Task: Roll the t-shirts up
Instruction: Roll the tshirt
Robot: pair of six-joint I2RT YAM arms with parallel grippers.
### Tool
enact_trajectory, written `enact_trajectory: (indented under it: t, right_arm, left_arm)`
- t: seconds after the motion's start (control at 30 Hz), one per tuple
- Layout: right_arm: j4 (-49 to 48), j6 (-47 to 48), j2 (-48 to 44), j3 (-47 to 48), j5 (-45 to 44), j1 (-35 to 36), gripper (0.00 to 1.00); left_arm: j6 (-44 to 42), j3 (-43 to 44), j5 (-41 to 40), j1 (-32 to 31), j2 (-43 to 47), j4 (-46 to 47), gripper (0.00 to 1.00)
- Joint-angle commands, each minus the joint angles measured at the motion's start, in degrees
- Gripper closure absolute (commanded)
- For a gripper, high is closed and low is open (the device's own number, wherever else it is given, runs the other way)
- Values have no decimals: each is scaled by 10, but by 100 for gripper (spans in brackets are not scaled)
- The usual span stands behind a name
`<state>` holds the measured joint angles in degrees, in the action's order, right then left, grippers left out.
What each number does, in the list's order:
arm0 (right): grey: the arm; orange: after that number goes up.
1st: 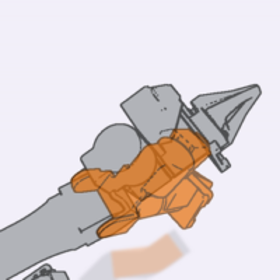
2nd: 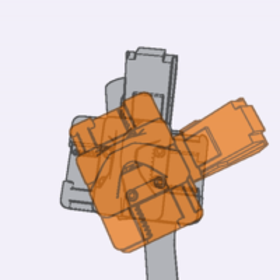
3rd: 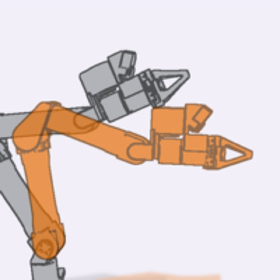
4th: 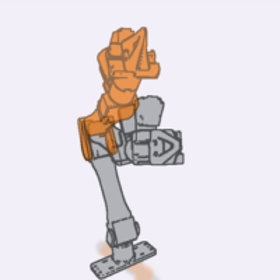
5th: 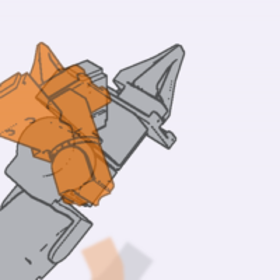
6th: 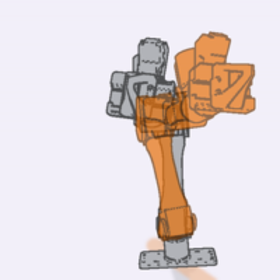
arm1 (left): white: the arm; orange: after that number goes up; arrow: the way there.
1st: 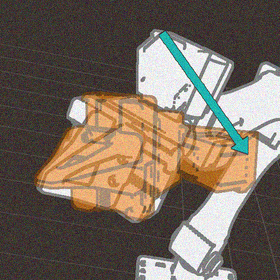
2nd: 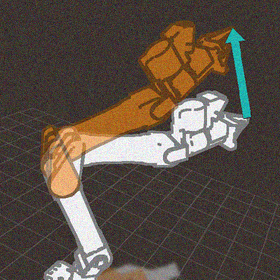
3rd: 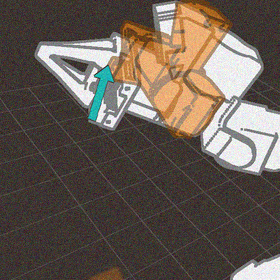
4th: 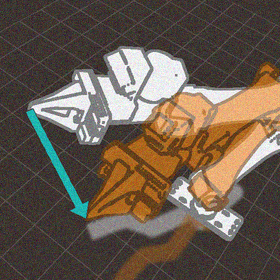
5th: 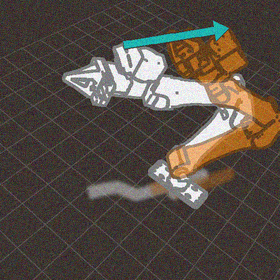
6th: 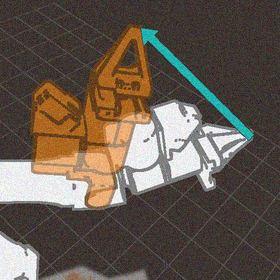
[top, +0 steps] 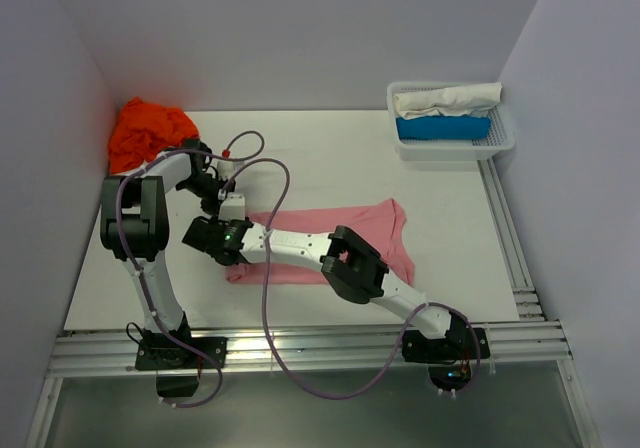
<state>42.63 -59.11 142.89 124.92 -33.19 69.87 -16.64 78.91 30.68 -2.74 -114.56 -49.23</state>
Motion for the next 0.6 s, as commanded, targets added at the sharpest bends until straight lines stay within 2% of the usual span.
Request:
enact_trajectory:
  t: [0.0, 0.1, 0.2, 0.23, 0.3, 0.33, 0.43, 0.47, 0.57]
  right_arm:
    - [25, -8, 9, 23, 7, 8, 49]
    - [37, -16, 12, 19, 23, 9, 51]
    - [37, -25, 10, 2, 37, 9, 58]
    - [30, -27, 6, -5, 42, 8, 68]
    - [17, -30, -3, -30, 56, 6, 75]
    - [-2, -32, -9, -40, 61, 6, 82]
    - [-59, -39, -35, -98, 85, 4, 89]
    - [-79, -43, -45, -118, 93, 1, 92]
    - [-153, -53, -81, -213, 112, -5, 93]
  left_arm:
    - [3, -4, -10, -4, 26, 13, 90]
    - [5, -4, -11, -4, 30, 15, 89]
    - [6, -6, -12, -4, 36, 19, 87]
    - [6, -6, -13, -4, 36, 20, 86]
    - [7, -9, -13, -4, 43, 26, 82]
    - [8, -11, -12, -4, 48, 27, 80]
    - [11, -15, -8, -4, 63, 40, 69]
    - [13, -16, -7, -2, 67, 45, 62]
    - [17, -18, 2, 5, 85, 65, 51]
